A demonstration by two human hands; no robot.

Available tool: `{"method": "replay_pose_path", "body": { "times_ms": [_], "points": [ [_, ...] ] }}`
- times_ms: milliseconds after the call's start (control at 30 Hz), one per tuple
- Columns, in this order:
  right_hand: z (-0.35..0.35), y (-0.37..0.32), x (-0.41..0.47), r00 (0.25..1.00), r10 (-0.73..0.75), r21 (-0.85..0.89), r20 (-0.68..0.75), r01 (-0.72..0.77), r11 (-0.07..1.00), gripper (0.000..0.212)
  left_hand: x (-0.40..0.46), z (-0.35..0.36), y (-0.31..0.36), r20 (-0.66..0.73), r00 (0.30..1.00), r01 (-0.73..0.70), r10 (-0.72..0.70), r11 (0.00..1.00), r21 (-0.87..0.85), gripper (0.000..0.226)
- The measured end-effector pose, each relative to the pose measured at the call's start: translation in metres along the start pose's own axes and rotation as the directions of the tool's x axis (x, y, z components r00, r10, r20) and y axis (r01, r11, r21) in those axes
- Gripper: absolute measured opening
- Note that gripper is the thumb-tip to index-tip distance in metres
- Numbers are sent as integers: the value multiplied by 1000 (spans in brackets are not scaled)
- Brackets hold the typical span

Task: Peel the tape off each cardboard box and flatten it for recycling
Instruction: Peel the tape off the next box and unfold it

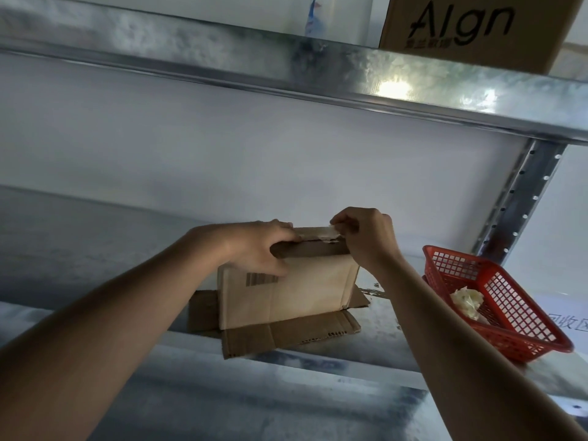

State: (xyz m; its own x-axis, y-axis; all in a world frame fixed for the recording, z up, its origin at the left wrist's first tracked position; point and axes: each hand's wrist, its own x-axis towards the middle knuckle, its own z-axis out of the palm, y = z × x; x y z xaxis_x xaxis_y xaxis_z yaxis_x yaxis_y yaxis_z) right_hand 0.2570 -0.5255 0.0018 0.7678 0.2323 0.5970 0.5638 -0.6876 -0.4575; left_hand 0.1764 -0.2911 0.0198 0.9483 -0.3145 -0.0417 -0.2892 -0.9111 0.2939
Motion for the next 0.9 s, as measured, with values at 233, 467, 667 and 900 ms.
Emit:
{"method": "replay_pose_path", "body": {
  "times_ms": [233,467,667,900],
  "points": [
    [-2,-4,-4,921,-238,-42,308,263,964,31,14,10,6,-101,994,29,-31,999,-17,55],
    [-6,-15,-1,945,-165,139,282,130,982,30,17,20,-3,-157,987,3,-16,996,-85,54],
    [0,-24,-2,964,-41,22,264,37,999,22,16,22,-3,-191,981,-8,-7,997,-77,47],
    [2,-30,-4,950,-37,9,311,36,999,10,15,24,-2,-235,972,-29,23,999,-21,40]
  ]
}}
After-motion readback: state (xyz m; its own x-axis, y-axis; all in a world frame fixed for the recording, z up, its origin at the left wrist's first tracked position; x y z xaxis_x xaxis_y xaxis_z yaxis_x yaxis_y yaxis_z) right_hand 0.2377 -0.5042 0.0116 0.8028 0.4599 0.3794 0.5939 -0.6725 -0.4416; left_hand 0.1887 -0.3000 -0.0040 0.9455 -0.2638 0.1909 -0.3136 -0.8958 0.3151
